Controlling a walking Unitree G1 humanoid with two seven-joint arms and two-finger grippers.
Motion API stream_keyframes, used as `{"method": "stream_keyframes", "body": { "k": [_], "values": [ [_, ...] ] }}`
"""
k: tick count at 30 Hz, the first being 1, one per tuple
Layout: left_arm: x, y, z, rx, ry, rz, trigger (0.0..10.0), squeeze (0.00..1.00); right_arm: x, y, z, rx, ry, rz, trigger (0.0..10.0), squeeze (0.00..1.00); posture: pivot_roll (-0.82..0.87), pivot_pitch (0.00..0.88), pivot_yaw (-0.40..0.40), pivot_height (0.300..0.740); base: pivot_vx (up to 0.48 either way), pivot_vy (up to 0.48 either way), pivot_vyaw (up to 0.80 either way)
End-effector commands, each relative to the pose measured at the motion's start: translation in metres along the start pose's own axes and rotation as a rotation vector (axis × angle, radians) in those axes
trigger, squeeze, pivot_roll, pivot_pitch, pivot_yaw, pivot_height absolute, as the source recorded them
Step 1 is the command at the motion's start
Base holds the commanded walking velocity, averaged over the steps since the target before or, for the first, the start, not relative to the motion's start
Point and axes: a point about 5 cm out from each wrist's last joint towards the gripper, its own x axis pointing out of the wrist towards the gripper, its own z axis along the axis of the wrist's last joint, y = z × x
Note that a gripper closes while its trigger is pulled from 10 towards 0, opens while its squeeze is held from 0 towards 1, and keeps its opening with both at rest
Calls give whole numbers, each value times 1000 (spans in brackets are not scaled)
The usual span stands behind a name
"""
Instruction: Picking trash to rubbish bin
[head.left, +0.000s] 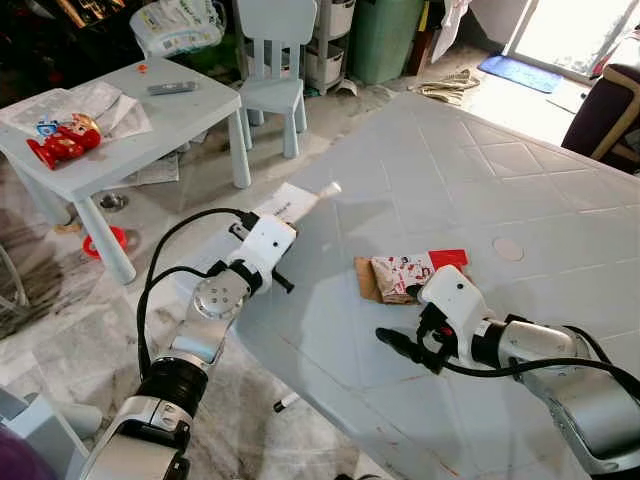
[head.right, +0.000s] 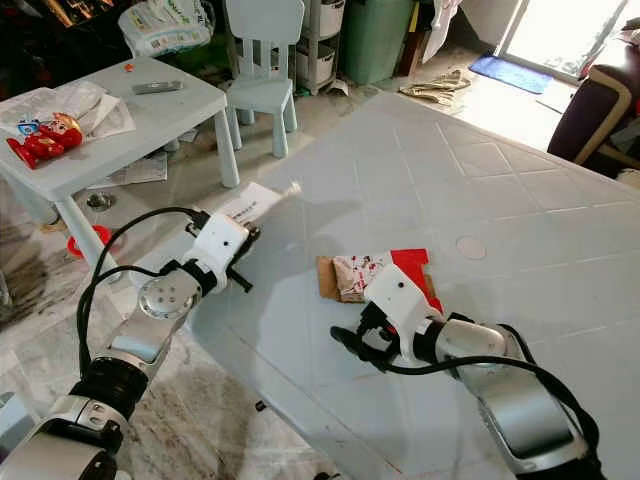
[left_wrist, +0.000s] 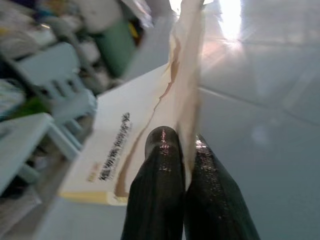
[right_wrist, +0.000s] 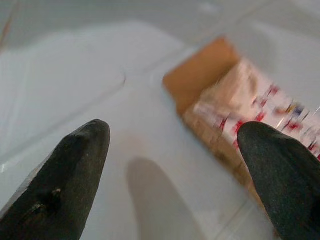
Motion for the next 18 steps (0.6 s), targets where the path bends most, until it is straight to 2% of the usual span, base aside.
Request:
{"method": "stream_keyframes", "body": {
  "k": [1, 3, 6, 11, 18],
  "values": [
    [1, 8, 14, 14, -69, 49, 0, 0, -3, -8, 9, -35, -36, -46, 10000, 0, -66, 119, -104, 740, 0, 0, 0],
    [-4, 14, 20, 2, -109, 115, 0, 0, -4, -16, 16, -94, -61, -87, 10000, 0, -66, 120, -102, 740, 0, 0, 0],
    [-8, 15, 22, -33, -121, 134, 0, 0, -4, -22, 19, -90, -79, -115, 10000, 0, -61, 122, -105, 740, 0, 0, 0],
    [-22, 5, 29, -89, -154, 111, 0, 0, -3, -27, 18, -157, -75, -110, 10000, 0, -45, 126, -109, 740, 0, 0, 0],
    [-33, -2, 27, -125, -145, 114, 0, 0, 2, -28, 6, -158, -8, -64, 10000, 0, -35, 125, -111, 740, 0, 0, 0]
  ]
}}
